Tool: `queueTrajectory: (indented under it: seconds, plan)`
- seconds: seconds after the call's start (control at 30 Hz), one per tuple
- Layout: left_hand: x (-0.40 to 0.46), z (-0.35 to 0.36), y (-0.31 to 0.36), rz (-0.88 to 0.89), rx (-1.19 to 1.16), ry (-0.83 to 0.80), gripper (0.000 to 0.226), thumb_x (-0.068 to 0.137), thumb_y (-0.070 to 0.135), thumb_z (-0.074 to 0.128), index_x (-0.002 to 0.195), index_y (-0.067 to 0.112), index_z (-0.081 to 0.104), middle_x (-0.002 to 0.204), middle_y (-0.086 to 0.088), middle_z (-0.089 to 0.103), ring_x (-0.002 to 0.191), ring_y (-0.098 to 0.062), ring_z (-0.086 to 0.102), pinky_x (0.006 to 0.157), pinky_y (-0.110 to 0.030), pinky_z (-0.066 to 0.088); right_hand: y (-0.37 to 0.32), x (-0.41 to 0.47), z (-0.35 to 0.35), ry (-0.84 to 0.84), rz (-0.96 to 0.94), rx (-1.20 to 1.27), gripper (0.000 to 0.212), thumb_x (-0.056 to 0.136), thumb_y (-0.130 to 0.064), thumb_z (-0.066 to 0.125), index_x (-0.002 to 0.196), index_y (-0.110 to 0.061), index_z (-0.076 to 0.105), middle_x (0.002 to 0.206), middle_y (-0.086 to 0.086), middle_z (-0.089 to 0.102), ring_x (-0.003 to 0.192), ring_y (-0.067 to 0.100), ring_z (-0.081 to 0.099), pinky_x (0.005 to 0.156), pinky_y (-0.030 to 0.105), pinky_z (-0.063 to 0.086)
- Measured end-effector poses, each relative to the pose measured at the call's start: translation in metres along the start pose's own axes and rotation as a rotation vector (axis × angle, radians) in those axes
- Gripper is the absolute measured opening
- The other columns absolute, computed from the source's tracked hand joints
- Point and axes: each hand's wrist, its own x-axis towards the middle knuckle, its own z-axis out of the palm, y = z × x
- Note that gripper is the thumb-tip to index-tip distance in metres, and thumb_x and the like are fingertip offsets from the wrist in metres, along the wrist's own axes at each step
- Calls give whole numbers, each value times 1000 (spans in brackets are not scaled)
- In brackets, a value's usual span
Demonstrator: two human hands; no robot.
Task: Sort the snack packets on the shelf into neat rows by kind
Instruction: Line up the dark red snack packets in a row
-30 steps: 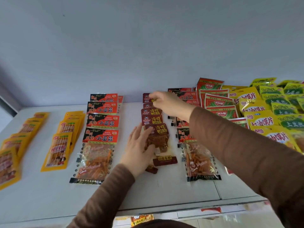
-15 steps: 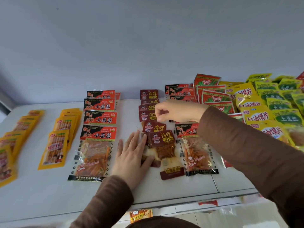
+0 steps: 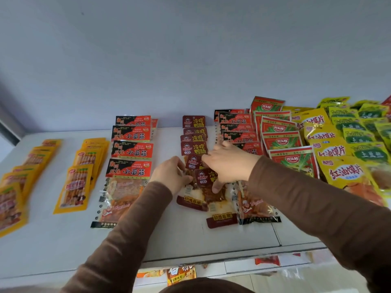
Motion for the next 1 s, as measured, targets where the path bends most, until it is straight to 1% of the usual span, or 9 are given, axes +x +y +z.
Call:
queueTrajectory:
  seconds: [0.13,0.2,0.3,0.43,0.53,0.67,0.77,0.9,1.0]
  plan:
    - [4,-1,-2,-43,-119,-26,20,84,26,78,87,22,60,86,2,66,75,-14,62,61,-25,50,-1,1,-2,-30,10,117,74,69,-64,76,116,-15,48,98,-1,56,100,22,45,98,44,29]
    - [4,0,-3,-35,-138,-12,15,87,22,75,83,21,61,87,0,68,79,-17,65,67,-29,56,3,0,-3,16,19,215,47,78,-54,74,106,-21,55,87,-8,53,91,17,44,88,38,29]
    - [4,0,-3,-30,-151,21,13,92,21,69,80,22,62,86,0,69,79,-17,67,71,-32,59,9,-2,0,104,-10,287,15,89,-40,68,86,-30,58,79,-16,50,89,14,47,95,39,33]
    - [5,-2,-6,-82,-318,-2,14,94,15,66,80,16,63,76,-5,69,63,-20,64,60,-32,58,11,-11,3,128,-40,262,39,77,-63,69,94,-31,55,94,-12,56,95,14,46,80,35,33]
    - [7,-5,-4,-131,-454,-41,11,94,6,65,84,8,63,65,-9,65,46,-14,55,48,-24,52,4,-13,9,85,-26,98,58,69,-69,71,101,-27,48,94,-7,55,93,16,42,80,36,31]
    - [10,-8,1,-152,-475,-86,8,95,5,64,87,6,63,67,-10,66,45,-12,57,48,-21,52,3,-14,5,47,-19,311,30,85,-44,71,105,-25,58,89,-10,55,92,16,47,84,34,34]
    - [12,-10,3,-180,-541,-114,6,96,4,62,90,4,62,65,-10,65,41,-10,58,45,-20,52,9,-18,-5,55,-54,479,9,93,-36,65,96,-27,66,82,-18,54,79,7,51,68,22,32]
    - [15,-9,4,-199,-569,-109,5,97,6,61,92,4,60,68,-9,65,43,-10,58,45,-20,54,18,-20,-17,43,-48,674,17,98,-33,59,82,-32,62,61,-18,55,51,1,42,49,18,28]
    - [17,-7,4,-183,-492,-62,6,97,10,62,93,6,60,67,-8,67,42,-10,60,44,-20,53,15,-12,-15,112,5,724,15,98,-30,60,83,-27,63,60,-11,58,49,3,40,51,22,31]
